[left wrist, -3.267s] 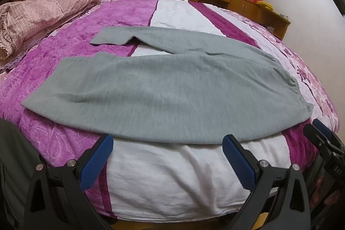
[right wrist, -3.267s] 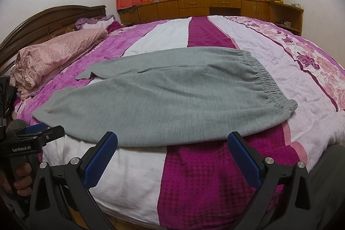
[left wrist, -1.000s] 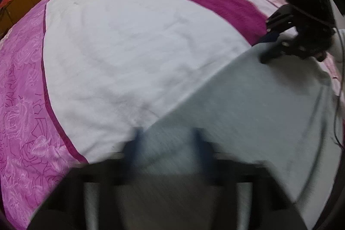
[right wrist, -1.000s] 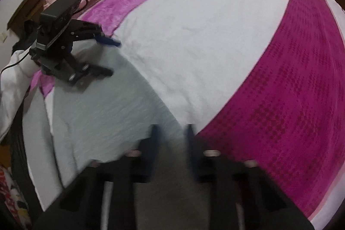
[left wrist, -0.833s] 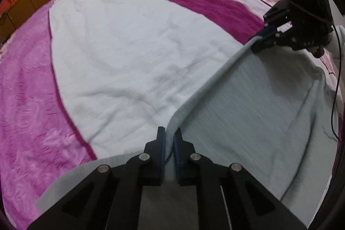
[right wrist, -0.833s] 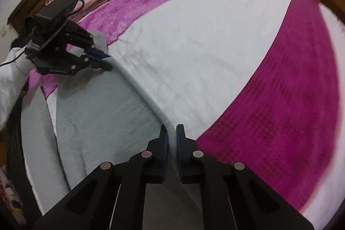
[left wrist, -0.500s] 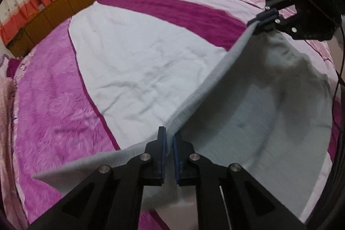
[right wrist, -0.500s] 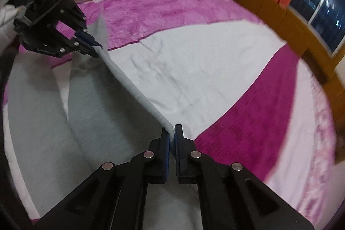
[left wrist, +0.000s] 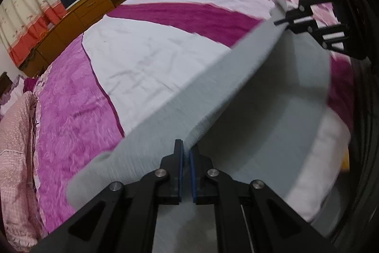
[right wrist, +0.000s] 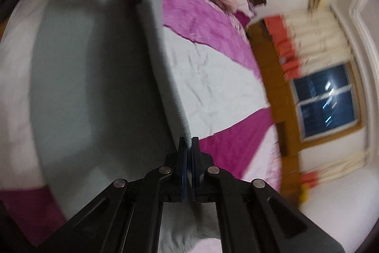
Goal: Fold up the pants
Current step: 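Lift the waistband with both grippers and fold it over onto the cuffs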
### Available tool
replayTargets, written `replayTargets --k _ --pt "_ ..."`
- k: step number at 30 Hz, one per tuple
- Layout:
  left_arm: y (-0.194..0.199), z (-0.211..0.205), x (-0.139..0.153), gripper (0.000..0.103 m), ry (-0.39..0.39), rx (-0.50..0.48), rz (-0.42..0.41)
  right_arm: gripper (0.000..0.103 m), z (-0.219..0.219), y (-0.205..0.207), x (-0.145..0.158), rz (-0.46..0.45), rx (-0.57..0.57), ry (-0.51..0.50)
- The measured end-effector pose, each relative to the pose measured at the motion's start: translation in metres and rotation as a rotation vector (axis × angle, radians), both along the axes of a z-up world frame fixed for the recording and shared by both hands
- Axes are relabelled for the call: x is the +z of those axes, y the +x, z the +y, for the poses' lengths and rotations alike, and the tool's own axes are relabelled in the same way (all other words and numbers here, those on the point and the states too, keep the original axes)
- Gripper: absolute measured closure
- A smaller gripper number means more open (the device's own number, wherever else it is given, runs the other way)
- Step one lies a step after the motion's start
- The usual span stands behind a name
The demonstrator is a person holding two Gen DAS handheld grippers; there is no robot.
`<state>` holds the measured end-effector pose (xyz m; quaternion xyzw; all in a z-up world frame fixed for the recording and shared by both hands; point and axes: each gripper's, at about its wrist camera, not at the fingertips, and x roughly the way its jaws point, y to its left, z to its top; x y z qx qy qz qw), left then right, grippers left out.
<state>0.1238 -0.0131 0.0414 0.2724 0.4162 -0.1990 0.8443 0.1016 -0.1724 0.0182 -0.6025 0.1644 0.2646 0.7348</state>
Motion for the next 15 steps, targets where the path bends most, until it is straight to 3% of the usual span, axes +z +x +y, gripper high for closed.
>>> replayTargets --k 4,9,15 --pt "-0.038 -0.01 -0.019 0.098 0.062 -0.013 0.016 0.103 -0.002 -0.04 -0.017 -0.067 0.039 -0.048" --pt "-0.06 -0.013 -0.042 0.098 0.054 0.022 0.045 0.103 -0.002 -0.063 -0.046 -0.068 0.071 -0.108" --pt "-0.076 -0.019 -0.051 0.099 0.112 -0.009 0.01 0.103 0.004 -0.083 -0.067 -0.105 0.111 -0.161"
